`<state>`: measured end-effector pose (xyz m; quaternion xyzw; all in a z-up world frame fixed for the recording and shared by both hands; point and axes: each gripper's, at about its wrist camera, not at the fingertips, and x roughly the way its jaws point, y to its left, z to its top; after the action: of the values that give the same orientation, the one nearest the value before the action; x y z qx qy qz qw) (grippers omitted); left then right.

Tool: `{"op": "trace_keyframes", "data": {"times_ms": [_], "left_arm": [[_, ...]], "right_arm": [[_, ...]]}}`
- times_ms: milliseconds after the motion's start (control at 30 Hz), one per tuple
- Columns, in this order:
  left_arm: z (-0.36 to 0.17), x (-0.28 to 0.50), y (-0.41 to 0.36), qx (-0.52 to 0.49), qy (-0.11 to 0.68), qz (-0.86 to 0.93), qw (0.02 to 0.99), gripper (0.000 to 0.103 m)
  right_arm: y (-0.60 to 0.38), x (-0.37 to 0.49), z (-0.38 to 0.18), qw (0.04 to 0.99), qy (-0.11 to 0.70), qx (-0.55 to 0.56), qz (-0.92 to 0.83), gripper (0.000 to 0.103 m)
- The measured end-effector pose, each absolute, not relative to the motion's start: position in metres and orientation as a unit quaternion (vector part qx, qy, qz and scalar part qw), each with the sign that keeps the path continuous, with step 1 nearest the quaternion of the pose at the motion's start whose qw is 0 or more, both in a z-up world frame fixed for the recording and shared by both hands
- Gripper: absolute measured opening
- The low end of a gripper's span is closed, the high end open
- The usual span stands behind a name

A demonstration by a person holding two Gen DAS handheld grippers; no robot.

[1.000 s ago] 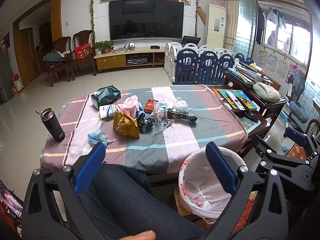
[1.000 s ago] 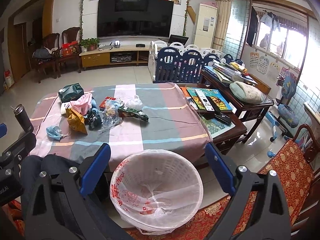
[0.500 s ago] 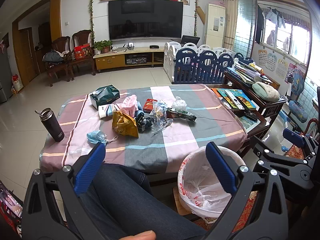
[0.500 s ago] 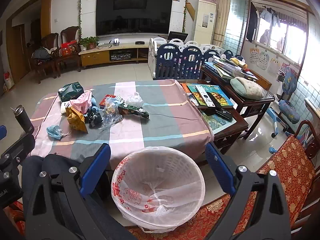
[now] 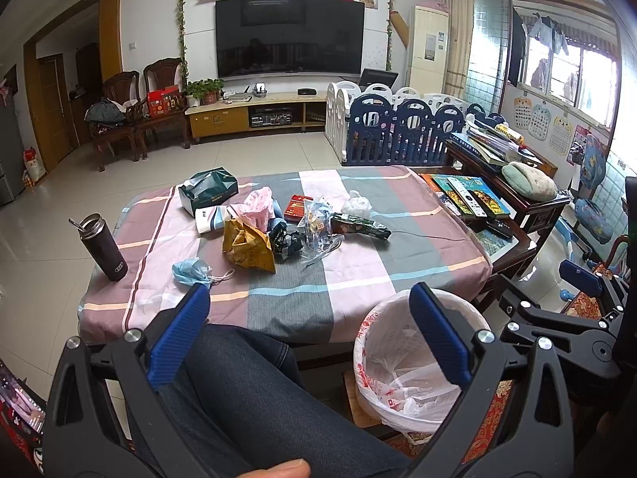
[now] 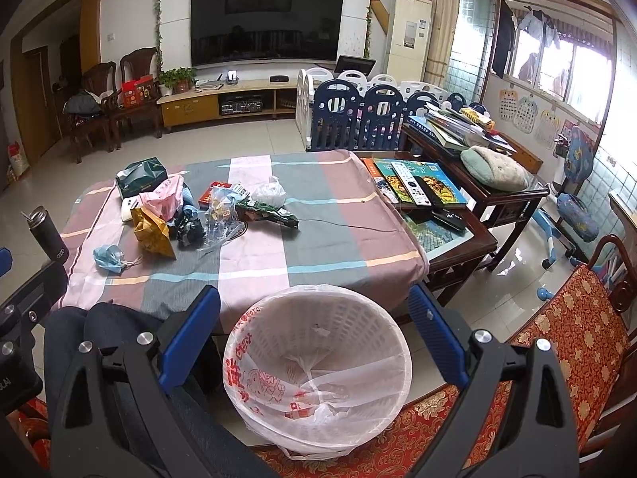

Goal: Collect trash

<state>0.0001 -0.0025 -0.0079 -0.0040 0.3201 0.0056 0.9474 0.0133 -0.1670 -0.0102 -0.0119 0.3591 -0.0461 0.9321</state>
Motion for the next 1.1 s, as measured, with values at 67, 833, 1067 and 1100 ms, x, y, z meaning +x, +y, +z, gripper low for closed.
{"op": "trace_keyframes", "data": {"times_ms": [67,833,1067,1100], "left_arm": [[-0.0085,-0.0002,-0.0038,-0.003,0.320,0.005,0.947,0.100],[-0.0081,0.0004,-0.0033,-0.004,0.321,0.005,0.947,0.100],[-0.0082,0.0000,-0.0038,-0.004,0.322,0.005,0.947,0.100],[-0.0080,0.0006,-0.0034,-0.004,0.322,0.005,0.947,0.100]], "right_arm": [[-0.1672,0.0139,-0.0110,0.931,0.361,-0.011,-0.045,0.094],[-0.1682,0.0144,-0.0116,0.931,0.363,-0.010,-0.046,0.094],[-0.1677,0.0141,-0.0130,0.930,0.363,-0.010,-0.046,0.094],[-0.1677,0.0140,-0.0129,0.931,0.363,-0.010,-0.046,0.094]]}}
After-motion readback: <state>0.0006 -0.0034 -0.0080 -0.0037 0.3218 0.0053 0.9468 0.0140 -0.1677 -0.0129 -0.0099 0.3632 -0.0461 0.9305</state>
